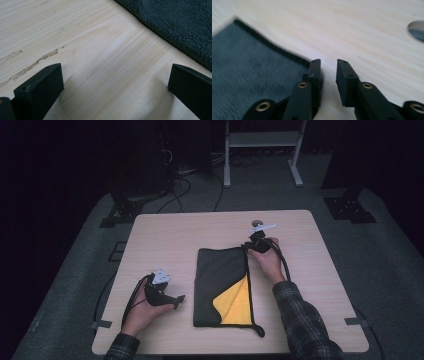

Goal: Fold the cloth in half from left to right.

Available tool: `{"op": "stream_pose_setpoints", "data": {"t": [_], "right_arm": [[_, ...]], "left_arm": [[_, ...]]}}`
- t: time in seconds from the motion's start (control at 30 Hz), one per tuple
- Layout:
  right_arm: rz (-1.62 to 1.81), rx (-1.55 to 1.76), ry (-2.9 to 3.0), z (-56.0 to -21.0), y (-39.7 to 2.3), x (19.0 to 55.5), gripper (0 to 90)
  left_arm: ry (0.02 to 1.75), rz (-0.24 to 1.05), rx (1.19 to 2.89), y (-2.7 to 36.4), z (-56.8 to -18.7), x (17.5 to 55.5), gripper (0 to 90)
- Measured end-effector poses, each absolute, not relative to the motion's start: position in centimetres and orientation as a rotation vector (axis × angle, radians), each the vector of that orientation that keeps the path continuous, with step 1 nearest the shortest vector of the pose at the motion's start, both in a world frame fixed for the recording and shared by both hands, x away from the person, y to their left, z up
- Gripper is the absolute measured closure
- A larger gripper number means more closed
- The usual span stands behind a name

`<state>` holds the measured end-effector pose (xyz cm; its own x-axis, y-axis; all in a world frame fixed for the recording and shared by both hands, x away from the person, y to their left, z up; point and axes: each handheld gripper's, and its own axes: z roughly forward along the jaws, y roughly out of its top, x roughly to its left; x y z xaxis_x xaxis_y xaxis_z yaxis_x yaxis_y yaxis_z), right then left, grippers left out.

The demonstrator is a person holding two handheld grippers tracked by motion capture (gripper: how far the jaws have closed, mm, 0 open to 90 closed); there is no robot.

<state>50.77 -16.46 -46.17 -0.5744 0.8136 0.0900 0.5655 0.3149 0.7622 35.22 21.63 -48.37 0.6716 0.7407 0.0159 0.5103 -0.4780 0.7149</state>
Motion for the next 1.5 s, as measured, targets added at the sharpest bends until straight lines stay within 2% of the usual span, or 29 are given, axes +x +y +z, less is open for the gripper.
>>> {"op": "stream_pose_setpoints", "data": {"t": [0.33, 0.6, 1.1, 1.5], "right_arm": [[1.201, 1.179, 2.264, -44.0, -18.1, 49.0, 71.3], [1.249, 1.1, 2.322, -43.1, -17.6, 45.7, 69.9], [1.266, 0.964, 2.418, -43.1, -16.2, 40.2, 57.4], [1.33, 0.852, 2.47, -43.4, -14.2, 35.3, 44.0]], "left_arm": [[0.959, 0.425, 2.184, 21.6, -48.4, 35.2, 0.0], [0.959, 0.425, 2.184, 21.6, -48.4, 35.2, 0.0], [0.962, 0.423, 2.183, 21.6, -48.4, 35.2, 0.0], [0.961, 0.424, 2.186, 21.6, -48.3, 35.2, 0.0]]}}
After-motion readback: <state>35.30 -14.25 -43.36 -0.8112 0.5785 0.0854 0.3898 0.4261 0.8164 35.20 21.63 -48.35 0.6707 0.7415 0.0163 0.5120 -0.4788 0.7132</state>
